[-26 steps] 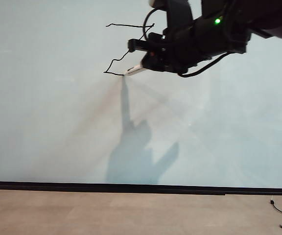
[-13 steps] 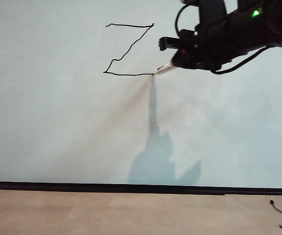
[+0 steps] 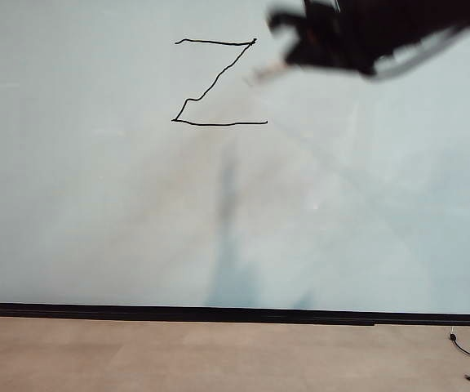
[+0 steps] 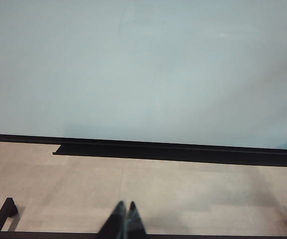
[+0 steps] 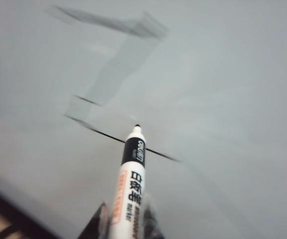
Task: Pick up the pen on the shelf to the right of the whiteboard and write the letter Z.
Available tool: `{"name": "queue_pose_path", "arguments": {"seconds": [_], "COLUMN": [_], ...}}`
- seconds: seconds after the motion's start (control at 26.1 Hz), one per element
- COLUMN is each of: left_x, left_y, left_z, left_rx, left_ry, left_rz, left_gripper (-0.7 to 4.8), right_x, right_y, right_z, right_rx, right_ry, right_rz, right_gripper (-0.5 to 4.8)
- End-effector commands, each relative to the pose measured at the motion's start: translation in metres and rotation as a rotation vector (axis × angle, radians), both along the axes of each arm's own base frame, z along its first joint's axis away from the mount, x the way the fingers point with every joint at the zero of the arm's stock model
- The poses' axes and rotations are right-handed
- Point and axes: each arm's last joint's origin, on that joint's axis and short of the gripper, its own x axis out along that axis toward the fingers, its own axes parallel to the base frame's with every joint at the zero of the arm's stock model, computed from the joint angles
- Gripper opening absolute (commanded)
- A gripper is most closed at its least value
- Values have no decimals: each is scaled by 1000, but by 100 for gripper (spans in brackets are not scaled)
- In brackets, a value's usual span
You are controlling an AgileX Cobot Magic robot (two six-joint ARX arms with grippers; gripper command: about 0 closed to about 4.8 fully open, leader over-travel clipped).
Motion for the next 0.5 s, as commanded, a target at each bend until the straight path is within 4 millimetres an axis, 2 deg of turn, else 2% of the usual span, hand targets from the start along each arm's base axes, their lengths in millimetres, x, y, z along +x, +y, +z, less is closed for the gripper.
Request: {"name": "queue_pose_path", "arguments": {"seconds": [0.04,0.31,0.5], "left_x": [0,0,0], "left_y": [0,0,0], "left_z": [1,1,1], "left_rx": [4,4,4], "left_ry": [-7,-7,-8], "left_rz": [-1,-1,-1], "left_gripper": [-5,-5,-4], "right_x": [-23,-66,-95], "right_y": [-2,-27,-55], "right_z": [19,44,38], "right_rx": [-57,-98,-100], "right_ry": [-38,4,-15], "right_rz": [-10,33,13], "right_gripper": [-5,-5,-5]}}
